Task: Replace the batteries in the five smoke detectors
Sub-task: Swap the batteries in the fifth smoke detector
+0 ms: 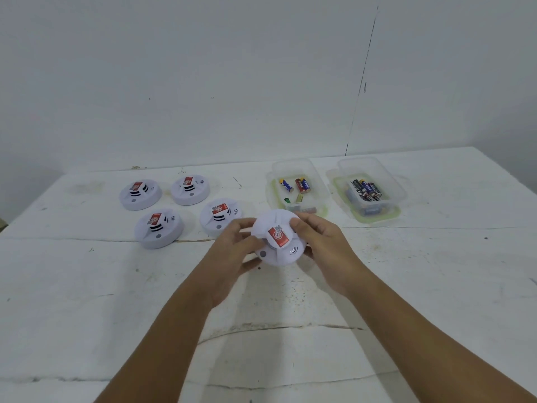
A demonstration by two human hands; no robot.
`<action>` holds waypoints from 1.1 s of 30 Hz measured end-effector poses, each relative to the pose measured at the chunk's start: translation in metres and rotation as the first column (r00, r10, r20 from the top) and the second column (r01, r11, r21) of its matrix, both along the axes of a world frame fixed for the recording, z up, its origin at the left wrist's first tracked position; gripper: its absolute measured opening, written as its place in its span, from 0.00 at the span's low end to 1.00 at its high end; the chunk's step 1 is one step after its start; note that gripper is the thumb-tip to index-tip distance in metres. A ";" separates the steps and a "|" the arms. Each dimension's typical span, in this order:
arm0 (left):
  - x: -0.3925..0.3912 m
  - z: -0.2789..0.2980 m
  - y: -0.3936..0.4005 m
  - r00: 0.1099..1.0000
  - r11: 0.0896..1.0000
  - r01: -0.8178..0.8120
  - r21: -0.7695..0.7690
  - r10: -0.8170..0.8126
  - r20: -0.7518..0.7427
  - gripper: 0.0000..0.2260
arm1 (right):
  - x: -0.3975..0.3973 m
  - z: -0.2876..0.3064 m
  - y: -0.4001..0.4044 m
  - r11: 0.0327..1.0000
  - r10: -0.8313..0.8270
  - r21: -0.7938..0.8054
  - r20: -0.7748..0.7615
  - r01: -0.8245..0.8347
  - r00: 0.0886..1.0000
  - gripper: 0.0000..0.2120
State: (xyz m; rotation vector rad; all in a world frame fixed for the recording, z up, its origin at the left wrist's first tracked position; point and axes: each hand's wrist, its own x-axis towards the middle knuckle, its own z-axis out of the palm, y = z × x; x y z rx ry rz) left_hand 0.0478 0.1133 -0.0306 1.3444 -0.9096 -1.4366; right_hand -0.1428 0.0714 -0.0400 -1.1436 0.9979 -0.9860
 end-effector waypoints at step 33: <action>-0.030 -0.039 0.004 0.924 0.943 -0.139 -0.302 0.234 0.304 0.11 | -0.008 -0.025 0.015 0.955 0.169 -0.147 -0.448 -0.259 0.878 0.42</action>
